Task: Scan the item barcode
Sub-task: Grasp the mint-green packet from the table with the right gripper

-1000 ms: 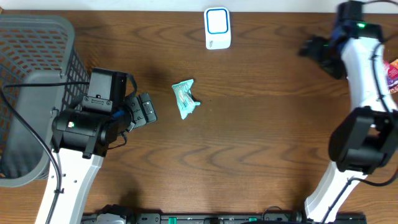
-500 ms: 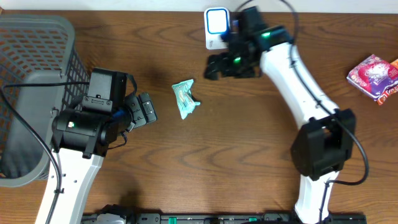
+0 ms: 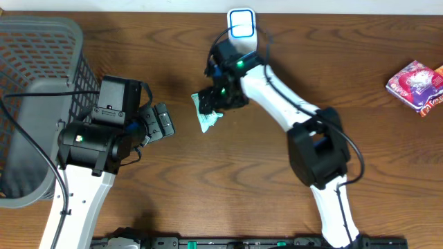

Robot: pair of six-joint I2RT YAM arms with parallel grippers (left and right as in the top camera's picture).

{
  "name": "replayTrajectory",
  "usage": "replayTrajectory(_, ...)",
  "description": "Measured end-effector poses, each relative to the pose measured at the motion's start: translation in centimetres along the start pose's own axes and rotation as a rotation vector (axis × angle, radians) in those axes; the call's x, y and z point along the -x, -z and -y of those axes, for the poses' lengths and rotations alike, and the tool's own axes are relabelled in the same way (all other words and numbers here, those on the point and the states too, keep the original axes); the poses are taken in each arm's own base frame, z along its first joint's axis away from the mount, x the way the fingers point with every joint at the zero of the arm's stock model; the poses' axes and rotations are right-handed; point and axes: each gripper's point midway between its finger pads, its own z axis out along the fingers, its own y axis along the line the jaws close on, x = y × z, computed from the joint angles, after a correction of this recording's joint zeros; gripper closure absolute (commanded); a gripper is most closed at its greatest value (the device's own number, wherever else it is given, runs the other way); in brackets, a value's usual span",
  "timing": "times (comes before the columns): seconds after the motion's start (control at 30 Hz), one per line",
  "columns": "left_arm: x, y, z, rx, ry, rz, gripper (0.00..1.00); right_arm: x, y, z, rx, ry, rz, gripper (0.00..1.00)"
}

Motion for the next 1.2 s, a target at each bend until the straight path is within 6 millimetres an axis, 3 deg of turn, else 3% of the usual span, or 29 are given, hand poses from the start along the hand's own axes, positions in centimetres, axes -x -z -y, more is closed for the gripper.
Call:
replayTrajectory(0.1,0.0,0.0,0.0,0.000,0.000,0.000,0.02,-0.6,-0.7,-0.6,-0.002,0.010,-0.020,0.73)
replayTrajectory(0.27,0.0,0.0,0.0,0.000,0.000,0.000,0.02,-0.6,-0.7,-0.5,-0.007,0.001,-0.019,0.99)
replayTrajectory(0.4,0.0,0.0,0.0,0.000,0.000,0.000,0.02,-0.4,0.3,1.1,-0.089,-0.017,-0.003,0.99)
replayTrajectory(0.7,0.0,0.0,0.0,0.000,0.000,0.000,0.02,0.2,6.0,5.3,-0.375,-0.032,0.089,0.99)
replayTrajectory(0.93,0.0,0.0,0.0,0.000,0.000,0.000,0.02,-0.7,7.2,7.6,-0.526,-0.122,0.090,0.99)
replayTrajectory(1.03,0.0,0.0,0.0,0.000,0.000,0.000,0.02,-0.8,7.5,8.1,-0.555,-0.154,0.103,0.72)
replayTrajectory(1.2,0.0,0.0,0.0,0.000,0.000,0.000,0.02,-0.5,7.5,8.1,-0.554,-0.167,0.120,0.64)
